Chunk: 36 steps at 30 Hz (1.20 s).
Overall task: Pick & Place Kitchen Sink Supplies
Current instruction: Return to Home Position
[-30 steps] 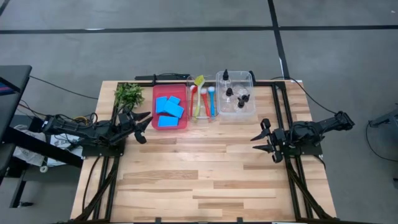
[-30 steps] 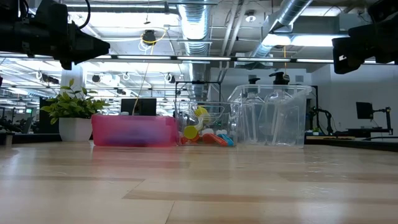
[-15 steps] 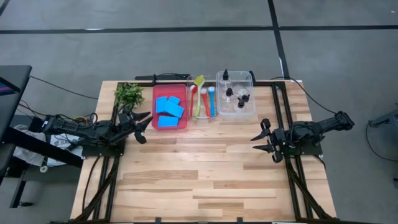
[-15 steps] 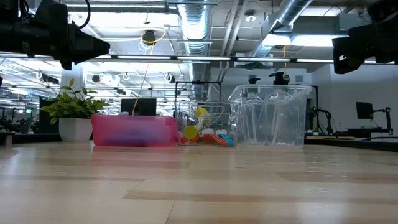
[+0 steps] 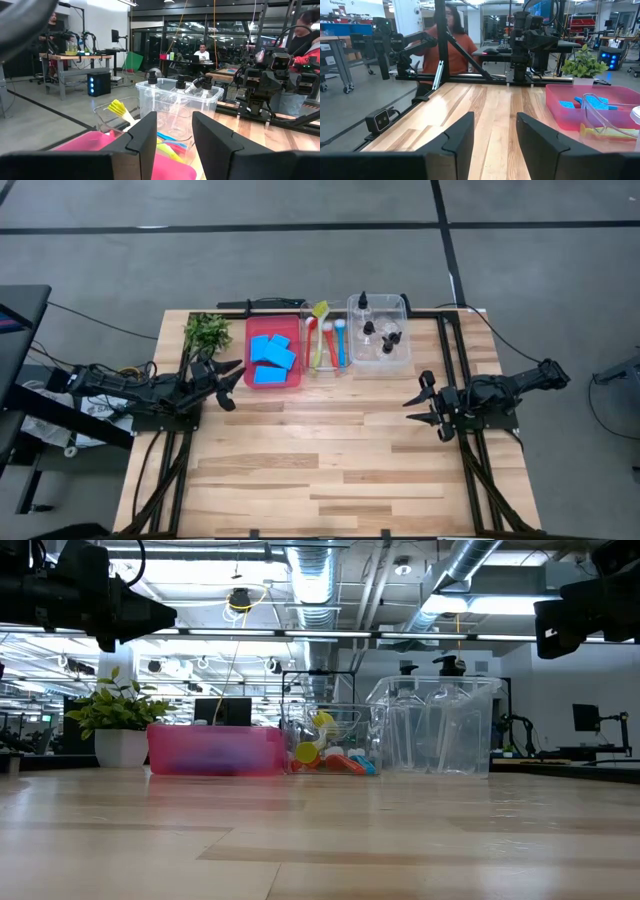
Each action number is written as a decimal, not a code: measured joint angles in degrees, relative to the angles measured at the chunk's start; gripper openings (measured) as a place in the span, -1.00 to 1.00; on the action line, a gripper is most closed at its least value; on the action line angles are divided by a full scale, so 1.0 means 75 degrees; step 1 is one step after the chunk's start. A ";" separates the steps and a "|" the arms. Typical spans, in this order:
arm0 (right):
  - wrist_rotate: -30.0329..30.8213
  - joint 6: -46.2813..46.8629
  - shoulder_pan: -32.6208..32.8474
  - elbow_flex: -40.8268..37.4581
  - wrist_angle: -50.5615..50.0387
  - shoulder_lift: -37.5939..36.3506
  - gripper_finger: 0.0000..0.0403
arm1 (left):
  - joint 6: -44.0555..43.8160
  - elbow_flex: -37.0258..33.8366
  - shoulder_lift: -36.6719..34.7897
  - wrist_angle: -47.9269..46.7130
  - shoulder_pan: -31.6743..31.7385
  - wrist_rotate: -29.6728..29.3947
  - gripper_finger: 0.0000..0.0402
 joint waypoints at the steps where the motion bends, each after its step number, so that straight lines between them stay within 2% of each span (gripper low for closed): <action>1: 0.0002 0.0001 -0.0003 0.0001 -0.0001 0.0000 -0.30 | -0.0002 0.0000 0.0000 0.0000 -0.0002 0.0000 -0.37; 36: 0.0003 0.0000 -0.0003 -0.0001 -0.0003 0.0001 -0.31 | 0.0000 0.0003 0.0000 0.0000 -0.0001 -0.0003 -0.37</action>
